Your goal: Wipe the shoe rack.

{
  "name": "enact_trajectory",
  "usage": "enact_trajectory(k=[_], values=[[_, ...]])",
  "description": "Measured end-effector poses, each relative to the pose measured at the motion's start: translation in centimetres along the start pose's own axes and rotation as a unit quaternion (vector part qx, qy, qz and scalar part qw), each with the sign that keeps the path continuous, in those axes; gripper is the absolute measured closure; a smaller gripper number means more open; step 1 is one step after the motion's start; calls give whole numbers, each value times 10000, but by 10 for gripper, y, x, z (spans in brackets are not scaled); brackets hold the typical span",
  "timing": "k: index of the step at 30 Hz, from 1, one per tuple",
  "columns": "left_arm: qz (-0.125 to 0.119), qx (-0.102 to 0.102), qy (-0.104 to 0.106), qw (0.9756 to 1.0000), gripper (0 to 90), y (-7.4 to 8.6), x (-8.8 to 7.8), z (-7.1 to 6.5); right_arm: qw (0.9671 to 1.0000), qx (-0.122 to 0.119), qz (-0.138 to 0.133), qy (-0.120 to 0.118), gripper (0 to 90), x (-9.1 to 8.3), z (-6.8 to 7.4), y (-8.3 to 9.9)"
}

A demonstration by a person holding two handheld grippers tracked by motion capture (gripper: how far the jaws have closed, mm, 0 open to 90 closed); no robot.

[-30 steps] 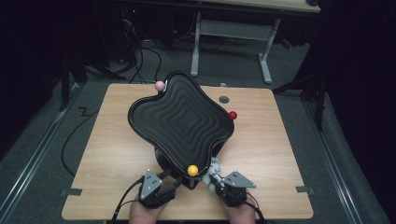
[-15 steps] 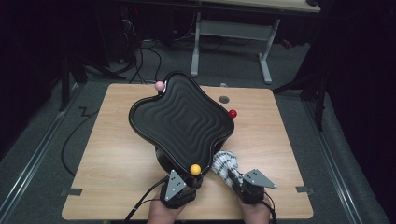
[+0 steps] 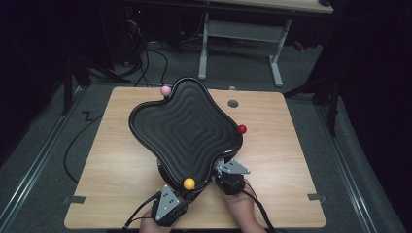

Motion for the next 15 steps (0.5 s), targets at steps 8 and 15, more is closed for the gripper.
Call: enact_trajectory(k=[8,15], values=[[82,-172,-415,9990,749,4,-7,23,9998,-104,127,-68,821,0,8,1],[13,-229,-427,9988,749,-1,1,24,9999,-42,73,57,816,-10,6,5]])
Point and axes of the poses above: each handheld gripper's, and its own axes: x roughly forward along the jaws, y roughly out of its underside, z roughly to its left, the point moved 8 cm from there along x, roughly forward along the jaws, and after that the axes turned 13 degrees about z, right-handed, at the moved point
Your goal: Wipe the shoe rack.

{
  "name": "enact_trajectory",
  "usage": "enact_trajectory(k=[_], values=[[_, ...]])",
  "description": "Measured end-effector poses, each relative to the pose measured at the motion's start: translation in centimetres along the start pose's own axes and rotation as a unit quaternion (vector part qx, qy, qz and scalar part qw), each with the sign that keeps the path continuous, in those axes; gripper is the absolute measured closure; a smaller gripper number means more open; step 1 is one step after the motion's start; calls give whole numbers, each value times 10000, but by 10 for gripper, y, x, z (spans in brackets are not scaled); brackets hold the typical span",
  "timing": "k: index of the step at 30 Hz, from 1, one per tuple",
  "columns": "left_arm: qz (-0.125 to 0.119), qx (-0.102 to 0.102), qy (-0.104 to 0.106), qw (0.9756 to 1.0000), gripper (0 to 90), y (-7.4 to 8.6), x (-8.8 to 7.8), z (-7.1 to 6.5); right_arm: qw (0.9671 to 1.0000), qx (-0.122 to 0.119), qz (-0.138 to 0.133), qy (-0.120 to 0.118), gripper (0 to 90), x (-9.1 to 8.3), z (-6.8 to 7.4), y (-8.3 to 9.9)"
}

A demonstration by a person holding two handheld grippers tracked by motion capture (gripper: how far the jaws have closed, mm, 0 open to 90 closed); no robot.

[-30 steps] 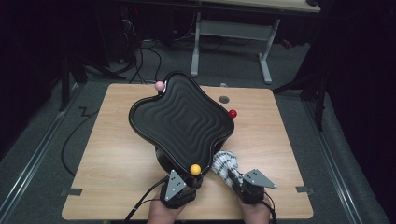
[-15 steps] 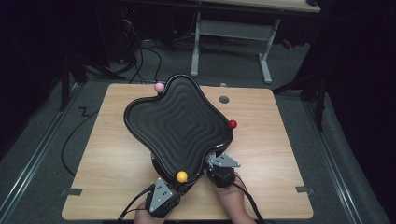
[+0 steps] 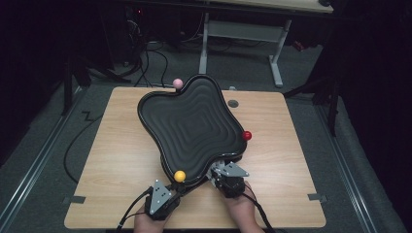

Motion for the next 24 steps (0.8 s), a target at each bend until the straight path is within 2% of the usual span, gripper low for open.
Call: enact_trajectory(k=[2,4,6,10,12,14,17,21,24], values=[[-16,25,59,10000,749,-2,3,-3,9996,-89,-235,-124,814,-13,6,1],[-53,30,107,9999,749,-3,6,-6,9987,-133,-344,-337,813,-24,14,1],[-56,39,131,9999,749,-4,8,-7,9972,-109,-335,-664,813,-28,26,6],[-44,25,142,9999,748,-4,8,-7,9946,-383,-218,-941,813,-22,51,13],[-44,-21,132,9999,748,-5,8,-7,9949,-483,-136,-875,812,-16,56,16],[-57,-23,122,9999,748,-4,8,-8,9959,-608,-39,-674,810,-10,56,17],[-72,-9,125,9999,748,-4,8,-7,9969,-548,53,-564,808,-7,49,16],[-97,32,95,9999,749,-2,5,-6,9985,-487,121,-234,805,-3,29,15],[-85,18,41,10000,749,1,1,-2,9994,-321,137,-18,798,-3,10,14]])
Point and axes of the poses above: each handheld gripper's, and its own axes: x roughly forward along the jaws, y roughly out of its underside, z roughly to its left, the point moved 8 cm from there along x, roughly forward along the jaws, and after that the axes turned 13 degrees about z, right-handed, at the moved point
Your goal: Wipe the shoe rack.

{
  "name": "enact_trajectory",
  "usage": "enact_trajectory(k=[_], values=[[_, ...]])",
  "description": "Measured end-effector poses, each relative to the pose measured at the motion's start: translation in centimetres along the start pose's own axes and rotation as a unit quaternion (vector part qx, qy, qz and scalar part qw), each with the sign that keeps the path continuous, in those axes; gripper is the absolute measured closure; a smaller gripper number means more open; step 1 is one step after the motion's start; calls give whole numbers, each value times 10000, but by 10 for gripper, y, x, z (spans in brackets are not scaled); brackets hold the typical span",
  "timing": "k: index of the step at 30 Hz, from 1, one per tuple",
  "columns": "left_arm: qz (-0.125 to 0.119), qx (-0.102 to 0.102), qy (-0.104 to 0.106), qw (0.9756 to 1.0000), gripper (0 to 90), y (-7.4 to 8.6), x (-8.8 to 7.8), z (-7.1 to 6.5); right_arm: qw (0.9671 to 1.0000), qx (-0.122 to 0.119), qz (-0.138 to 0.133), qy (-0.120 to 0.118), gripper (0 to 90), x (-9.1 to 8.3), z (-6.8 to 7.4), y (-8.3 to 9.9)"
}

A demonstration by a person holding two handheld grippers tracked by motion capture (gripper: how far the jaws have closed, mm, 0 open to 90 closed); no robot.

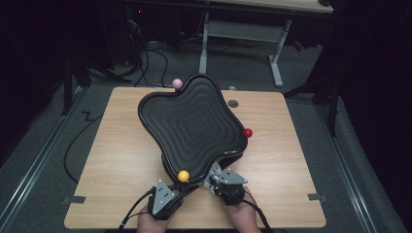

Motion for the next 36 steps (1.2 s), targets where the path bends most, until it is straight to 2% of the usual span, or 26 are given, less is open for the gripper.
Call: enact_trajectory(k=[2,5,12,15,18,24,28,32,36], values=[[11,-22,-21,10000,748,2,-3,3,9998,67,13,162,796,0,-12,1],[21,-43,-36,10000,749,3,-5,5,9989,306,32,363,795,0,-35,4],[8,-40,-32,10000,748,5,-8,7,9941,581,55,910,786,-2,-78,9],[-2,-36,-31,10000,748,5,-8,8,9938,702,42,855,777,-1,-84,10],[-4,-37,-28,10000,748,5,-8,8,9945,663,76,805,754,-1,-80,9],[-8,-46,-7,10000,748,5,-7,8,9973,581,90,439,742,0,-62,8],[0,-38,21,10000,748,4,-6,8,9989,277,117,348,737,0,-43,6],[-4,-29,32,10000,748,3,-5,7,9999,-66,97,98,751,1,-16,4],[1,-23,40,10000,747,3,-5,7,9990,-397,57,-191,750,1,13,1]])
Point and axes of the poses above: each handheld gripper's, and its own axes: x roughly forward along the jaws, y roughly out of its underside, z roughly to its left, the point moved 8 cm from there along x, roughly forward along the jaws, and after that the axes turned 13 degrees about z, right-handed, at the moved point
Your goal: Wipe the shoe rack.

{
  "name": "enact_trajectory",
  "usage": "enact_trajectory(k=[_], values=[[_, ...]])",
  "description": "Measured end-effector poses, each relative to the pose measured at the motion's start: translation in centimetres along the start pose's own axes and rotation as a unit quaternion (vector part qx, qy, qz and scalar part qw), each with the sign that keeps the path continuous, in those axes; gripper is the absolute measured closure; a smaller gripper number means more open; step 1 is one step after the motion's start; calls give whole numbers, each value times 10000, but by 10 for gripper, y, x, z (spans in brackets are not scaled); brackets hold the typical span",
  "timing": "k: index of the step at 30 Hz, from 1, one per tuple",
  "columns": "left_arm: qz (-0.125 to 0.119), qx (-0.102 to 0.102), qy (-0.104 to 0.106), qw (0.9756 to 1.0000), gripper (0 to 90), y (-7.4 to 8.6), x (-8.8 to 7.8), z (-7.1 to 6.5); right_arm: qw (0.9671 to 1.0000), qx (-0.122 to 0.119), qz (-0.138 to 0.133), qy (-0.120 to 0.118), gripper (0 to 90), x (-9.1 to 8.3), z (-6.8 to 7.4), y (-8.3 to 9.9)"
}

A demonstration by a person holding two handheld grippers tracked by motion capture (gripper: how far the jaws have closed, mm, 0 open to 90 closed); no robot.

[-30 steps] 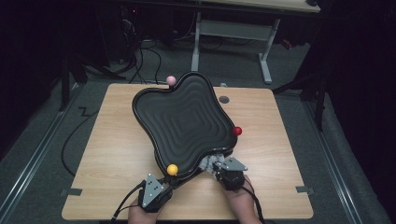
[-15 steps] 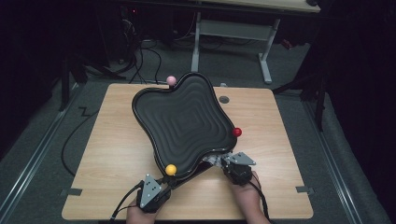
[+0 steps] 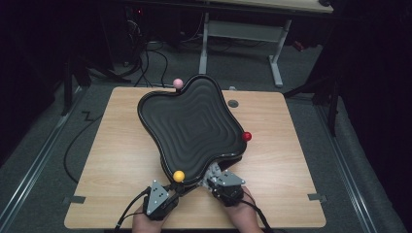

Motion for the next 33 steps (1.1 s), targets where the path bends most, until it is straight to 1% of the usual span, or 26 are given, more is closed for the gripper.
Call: enact_trajectory(k=[3,5,8,9,11,12,13,14,15,19,22,26,28,31,33], values=[[0,-1,2,10000,747,0,0,0,9994,-254,-36,-219,750,0,22,-3],[-1,-2,3,10000,747,0,0,0,9986,-371,-36,-383,749,0,35,-5],[-4,-1,5,10000,747,0,0,0,9962,-581,-19,-649,749,0,55,-7],[-8,1,9,10000,747,0,0,0,9954,-675,-2,-684,748,-1,61,-8],[-8,5,10,10000,747,0,0,0,9942,-822,9,-693,739,-1,69,-8],[-9,4,9,10000,747,0,0,0,9937,-888,13,-677,729,0,71,-9],[-11,4,10,10000,747,0,0,0,9931,-919,7,-726,728,0,72,-9],[-13,4,11,10000,747,0,0,0,9931,-878,-1,-773,741,0,72,-9],[-13,7,9,10000,747,0,0,0,9934,-827,0,-790,759,-1,69,-9],[-16,8,9,10000,747,1,0,0,9965,-607,37,-577,771,0,54,-8],[-19,6,7,10000,747,1,0,0,9982,-471,40,-381,769,1,36,-6],[-16,-17,10,10000,747,1,0,0,9997,-179,72,-127,769,1,6,-2],[-21,-23,6,10000,747,1,0,0,9999,55,97,35,769,0,-15,2],[-34,-39,-1,10000,747,1,-1,1,9987,399,104,313,769,-2,-46,8],[-30,-39,-7,10000,747,2,-2,1,9966,669,107,477,769,-4,-65,13]])
Point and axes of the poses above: each handheld gripper's, and its own axes: x roughly forward along the jaws, y roughly out of its underside, z roughly to its left, the point moved 8 cm from there along x, roughly forward along the jaws, and after that the axes turned 13 degrees about z, right-handed, at the moved point
